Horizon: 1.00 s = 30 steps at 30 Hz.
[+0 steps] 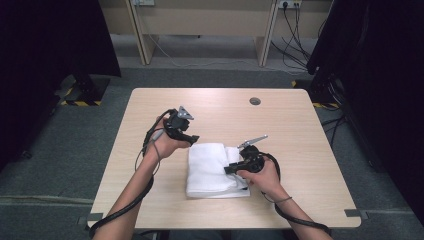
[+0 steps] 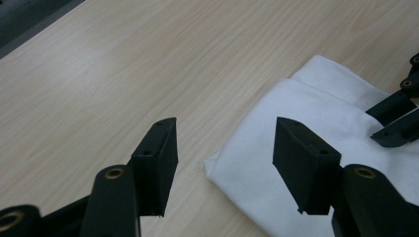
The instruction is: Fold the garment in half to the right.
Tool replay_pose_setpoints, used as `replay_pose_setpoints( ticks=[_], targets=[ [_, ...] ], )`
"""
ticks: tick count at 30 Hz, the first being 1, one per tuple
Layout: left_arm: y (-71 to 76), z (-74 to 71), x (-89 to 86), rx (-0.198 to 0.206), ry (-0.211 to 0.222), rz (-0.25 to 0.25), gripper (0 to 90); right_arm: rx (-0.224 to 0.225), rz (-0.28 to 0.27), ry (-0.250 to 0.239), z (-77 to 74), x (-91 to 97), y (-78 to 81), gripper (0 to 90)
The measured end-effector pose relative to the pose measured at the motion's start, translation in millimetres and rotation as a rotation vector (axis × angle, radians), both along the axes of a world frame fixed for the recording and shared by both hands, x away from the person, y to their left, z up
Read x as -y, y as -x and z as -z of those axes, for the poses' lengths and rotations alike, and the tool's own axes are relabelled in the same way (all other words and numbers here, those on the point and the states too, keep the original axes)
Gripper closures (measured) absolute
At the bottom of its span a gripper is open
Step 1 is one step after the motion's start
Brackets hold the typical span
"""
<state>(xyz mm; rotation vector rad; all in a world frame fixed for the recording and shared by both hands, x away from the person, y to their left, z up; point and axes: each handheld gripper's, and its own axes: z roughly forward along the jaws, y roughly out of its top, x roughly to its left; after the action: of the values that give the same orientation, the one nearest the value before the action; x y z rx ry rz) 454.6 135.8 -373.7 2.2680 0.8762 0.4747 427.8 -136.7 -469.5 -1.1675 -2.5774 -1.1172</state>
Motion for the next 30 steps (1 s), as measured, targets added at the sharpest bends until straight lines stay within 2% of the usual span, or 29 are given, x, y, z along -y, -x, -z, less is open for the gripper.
replay_pose_setpoints(
  ticks=[4, 12, 18, 25, 30],
  targets=[
    [-0.1, 0.9, 0.6, -0.003, -0.001, 0.001, 42.2, 0.014, 0.004, -0.018, -2.7, 3.2, 1.8, 85.2],
    [-0.7, 1.3, 2.1, -0.004, -0.006, 0.009, 42.3, 0.064, -0.001, -0.034, -19.8, 6.6, 7.9, 86.2],
    [-0.1, -0.6, 0.7, -0.001, -0.005, 0.004, 42.3, 0.100, -0.007, -0.017, -32.4, 9.5, 10.4, 86.6],
    [0.2, -1.6, -0.2, 0.000, -0.009, 0.005, 42.3, 0.117, 0.008, -0.014, -40.7, 20.5, 12.1, 86.6],
    [0.0, -1.8, 1.5, 0.000, -0.010, 0.007, 42.2, 0.098, 0.020, 0.006, -36.2, 29.0, 15.5, 86.4]
  ],
)
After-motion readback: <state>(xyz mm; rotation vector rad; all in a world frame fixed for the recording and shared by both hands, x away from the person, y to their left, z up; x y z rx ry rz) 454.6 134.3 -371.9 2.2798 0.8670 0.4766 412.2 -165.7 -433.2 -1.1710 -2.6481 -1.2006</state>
